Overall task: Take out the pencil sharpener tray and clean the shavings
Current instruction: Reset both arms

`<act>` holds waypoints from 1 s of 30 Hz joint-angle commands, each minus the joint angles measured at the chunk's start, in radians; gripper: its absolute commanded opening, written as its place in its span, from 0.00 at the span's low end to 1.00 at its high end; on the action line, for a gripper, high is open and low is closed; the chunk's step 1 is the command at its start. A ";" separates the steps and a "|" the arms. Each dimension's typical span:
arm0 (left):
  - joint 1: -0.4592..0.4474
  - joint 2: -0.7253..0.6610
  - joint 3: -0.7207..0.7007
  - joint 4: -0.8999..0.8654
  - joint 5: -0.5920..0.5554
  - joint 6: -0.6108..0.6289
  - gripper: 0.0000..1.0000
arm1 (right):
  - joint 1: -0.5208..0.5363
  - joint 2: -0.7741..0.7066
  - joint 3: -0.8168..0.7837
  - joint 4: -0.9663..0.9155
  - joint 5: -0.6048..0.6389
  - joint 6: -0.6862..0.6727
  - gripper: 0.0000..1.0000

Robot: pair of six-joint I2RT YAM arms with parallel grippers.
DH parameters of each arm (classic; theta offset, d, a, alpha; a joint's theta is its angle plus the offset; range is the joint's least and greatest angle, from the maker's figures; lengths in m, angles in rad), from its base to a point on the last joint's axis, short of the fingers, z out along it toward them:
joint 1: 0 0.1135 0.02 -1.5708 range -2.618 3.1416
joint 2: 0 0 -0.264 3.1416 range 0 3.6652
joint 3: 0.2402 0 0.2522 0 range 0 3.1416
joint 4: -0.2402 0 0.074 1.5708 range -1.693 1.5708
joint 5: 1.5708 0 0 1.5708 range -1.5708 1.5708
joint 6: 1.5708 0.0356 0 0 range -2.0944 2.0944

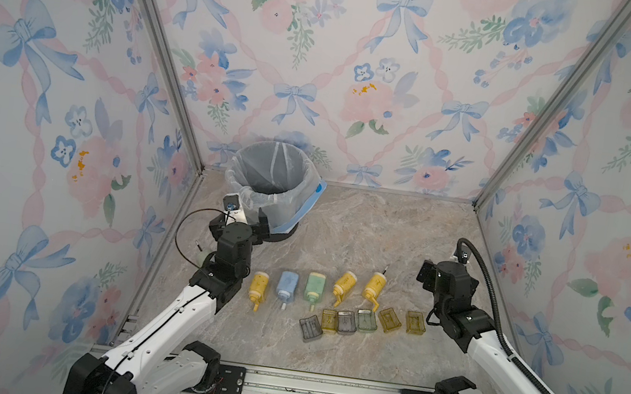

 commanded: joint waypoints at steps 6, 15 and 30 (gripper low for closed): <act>0.185 0.091 -0.311 0.487 0.056 0.061 0.98 | -0.098 0.128 -0.075 0.356 0.049 -0.132 0.98; 0.236 0.262 -0.359 0.709 0.120 0.117 0.98 | -0.175 0.186 -0.205 0.660 -0.067 -0.186 0.99; 0.238 0.420 -0.458 1.047 0.399 0.169 0.98 | -0.175 0.370 -0.293 1.015 -0.129 -0.258 0.98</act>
